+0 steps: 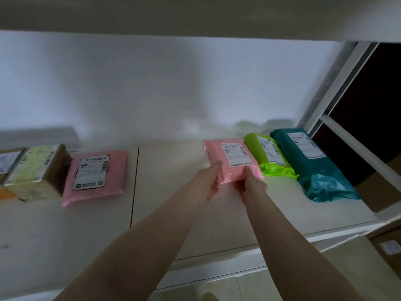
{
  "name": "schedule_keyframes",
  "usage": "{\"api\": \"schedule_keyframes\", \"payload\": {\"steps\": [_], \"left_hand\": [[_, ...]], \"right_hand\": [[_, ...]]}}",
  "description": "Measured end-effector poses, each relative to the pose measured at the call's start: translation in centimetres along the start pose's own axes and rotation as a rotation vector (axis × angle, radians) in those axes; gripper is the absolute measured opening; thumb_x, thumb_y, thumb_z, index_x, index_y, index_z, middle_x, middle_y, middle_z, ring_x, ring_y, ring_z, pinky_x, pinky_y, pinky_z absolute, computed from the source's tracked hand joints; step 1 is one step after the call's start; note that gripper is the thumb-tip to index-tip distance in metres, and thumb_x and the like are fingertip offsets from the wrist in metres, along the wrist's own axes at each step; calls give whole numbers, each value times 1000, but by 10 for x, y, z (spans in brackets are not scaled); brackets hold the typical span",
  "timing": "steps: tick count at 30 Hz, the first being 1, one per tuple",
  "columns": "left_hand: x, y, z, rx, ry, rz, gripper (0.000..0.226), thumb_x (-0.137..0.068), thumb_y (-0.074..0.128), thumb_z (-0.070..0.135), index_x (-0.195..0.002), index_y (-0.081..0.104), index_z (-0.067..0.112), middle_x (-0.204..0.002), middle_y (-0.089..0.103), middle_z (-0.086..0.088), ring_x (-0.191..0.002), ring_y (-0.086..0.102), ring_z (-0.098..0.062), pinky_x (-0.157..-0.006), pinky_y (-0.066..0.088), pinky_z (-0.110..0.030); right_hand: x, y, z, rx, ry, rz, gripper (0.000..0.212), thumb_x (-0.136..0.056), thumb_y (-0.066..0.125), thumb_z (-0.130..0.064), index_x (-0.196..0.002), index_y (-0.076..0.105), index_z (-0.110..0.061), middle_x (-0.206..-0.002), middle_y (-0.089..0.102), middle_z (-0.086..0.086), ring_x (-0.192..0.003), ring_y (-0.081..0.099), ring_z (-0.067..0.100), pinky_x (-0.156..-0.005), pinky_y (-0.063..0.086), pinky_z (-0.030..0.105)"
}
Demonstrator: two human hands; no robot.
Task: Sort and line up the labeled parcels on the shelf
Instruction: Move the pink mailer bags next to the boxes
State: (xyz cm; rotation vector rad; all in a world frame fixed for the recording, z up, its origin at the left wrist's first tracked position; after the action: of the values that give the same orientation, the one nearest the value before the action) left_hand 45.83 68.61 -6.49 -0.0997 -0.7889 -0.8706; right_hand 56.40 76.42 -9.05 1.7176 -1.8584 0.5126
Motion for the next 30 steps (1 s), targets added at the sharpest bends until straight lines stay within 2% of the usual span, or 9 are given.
{"api": "schedule_keyframes", "payload": {"steps": [3,5,8,11,14,18,23,26,30], "left_hand": [[-2,1,-5,16,8,43,38,-87,62,40,-112,64,12,-67,51,0,-47,34,-13,-55,37,-22],[-4,1,-6,24,18,79,46,-87,62,40,-120,62,8,-73,55,-2,-48,37,-13,-59,43,-23],[-5,1,-9,40,27,107,48,-87,63,41,-121,61,8,-81,59,-3,-60,47,-14,-66,48,-27],[-5,-6,-10,61,48,139,45,-87,64,44,-119,62,13,-97,63,-3,-80,57,-18,-72,50,-30],[-1,-19,-8,130,114,154,34,-91,60,41,-112,60,15,-102,62,-3,-86,57,-19,-75,49,-29],[9,-50,-3,256,222,193,31,-90,64,32,-110,60,8,-107,66,-9,-78,63,-18,-68,54,-29],[25,-106,7,271,349,312,33,-86,70,26,-112,61,9,-105,69,-8,-84,68,-22,-67,56,-30],[38,-139,12,287,415,351,25,-84,71,23,-104,61,11,-104,69,-9,-92,68,-27,-76,57,-35],[55,-182,15,231,475,395,33,-78,76,30,-105,64,16,-103,73,-6,-96,69,-28,-90,55,-46]], "right_hand": [[-3,0,0,-19,-12,-40,41,-81,79,-21,-113,62,-1,-105,69,21,-86,67,30,-81,58,45],[-1,-1,1,-33,-24,-57,46,-82,78,-13,-120,59,5,-110,67,23,-88,67,31,-82,57,46],[5,-1,2,-7,-45,-81,36,-82,76,-6,-113,63,7,-111,68,26,-88,68,34,-80,56,45],[18,4,8,-36,-70,-163,27,-84,73,-2,-108,65,5,-103,69,24,-71,66,26,-67,58,37],[37,15,17,-111,-71,-282,32,-87,69,1,-118,63,7,-92,69,16,-71,67,21,-54,60,25],[63,32,31,-197,-52,-439,40,-87,66,5,-127,59,2,-111,70,20,-87,70,26,-60,61,25],[87,56,46,-37,-65,-593,41,-87,71,-8,-127,60,-6,-112,71,13,-93,71,24,-80,60,29],[97,73,48,46,-96,-656,48,-87,72,-16,-132,56,-8,-119,69,13,-101,69,25,-92,55,36],[116,98,55,114,-125,-705,51,-87,73,-24,-133,56,-10,-120,69,13,-105,69,24,-92,55,36]]}}
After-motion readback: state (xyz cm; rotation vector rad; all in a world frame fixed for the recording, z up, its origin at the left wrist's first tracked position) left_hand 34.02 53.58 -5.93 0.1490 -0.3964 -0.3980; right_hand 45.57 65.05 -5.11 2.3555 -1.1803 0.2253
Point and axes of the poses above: each hand's wrist, its own x-axis away from the middle knuckle, its own y-axis out of the palm, z = x × y, the point moved 3 cm from there along -x, towards the middle knuckle
